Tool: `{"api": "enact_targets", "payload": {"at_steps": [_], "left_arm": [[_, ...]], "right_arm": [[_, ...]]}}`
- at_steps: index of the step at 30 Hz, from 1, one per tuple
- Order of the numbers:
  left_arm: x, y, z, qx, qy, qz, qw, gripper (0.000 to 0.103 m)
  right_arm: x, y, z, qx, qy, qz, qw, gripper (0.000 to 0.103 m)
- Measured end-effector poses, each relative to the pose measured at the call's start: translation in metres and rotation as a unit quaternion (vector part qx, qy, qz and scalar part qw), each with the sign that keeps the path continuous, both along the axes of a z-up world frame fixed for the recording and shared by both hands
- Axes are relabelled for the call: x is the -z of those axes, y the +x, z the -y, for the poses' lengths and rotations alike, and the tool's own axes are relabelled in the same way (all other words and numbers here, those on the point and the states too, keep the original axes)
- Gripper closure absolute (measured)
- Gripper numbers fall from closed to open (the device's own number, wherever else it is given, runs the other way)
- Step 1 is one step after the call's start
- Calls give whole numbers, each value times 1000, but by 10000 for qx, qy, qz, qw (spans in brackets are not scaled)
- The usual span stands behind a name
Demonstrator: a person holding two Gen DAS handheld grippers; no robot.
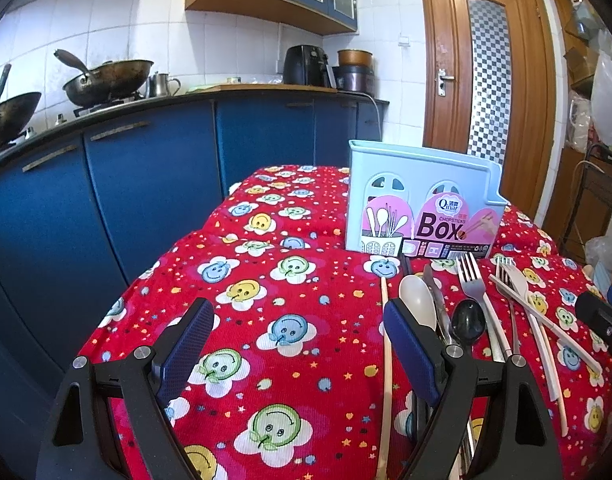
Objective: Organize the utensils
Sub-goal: 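Lower the left tool onto a wooden chopstick and close while the right tool grasps a white chopstick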
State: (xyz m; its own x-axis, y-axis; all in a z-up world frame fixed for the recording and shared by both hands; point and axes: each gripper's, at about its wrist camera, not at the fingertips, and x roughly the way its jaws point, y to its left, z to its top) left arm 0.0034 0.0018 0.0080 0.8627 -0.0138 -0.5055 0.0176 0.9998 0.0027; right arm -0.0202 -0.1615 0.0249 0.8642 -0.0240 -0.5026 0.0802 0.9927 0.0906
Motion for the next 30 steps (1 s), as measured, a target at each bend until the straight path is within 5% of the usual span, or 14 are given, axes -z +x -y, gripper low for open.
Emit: {"api": "enact_targets", "payload": {"at_steps": [7,17,30], "left_arm": [[-14,12,3,192,212,-266,9992,15],[-6,43,18,929,304,-1432,9849,16],[13,67,29,1401,509,-2363,9602,32]], "right_arm": [[-13,16,-2,-325,-341,-465,9978,0],[-13,43,-6,-866,-585,-1288,9862,6],[9,81,6,-1242,-352,-2498,9597,62]]}}
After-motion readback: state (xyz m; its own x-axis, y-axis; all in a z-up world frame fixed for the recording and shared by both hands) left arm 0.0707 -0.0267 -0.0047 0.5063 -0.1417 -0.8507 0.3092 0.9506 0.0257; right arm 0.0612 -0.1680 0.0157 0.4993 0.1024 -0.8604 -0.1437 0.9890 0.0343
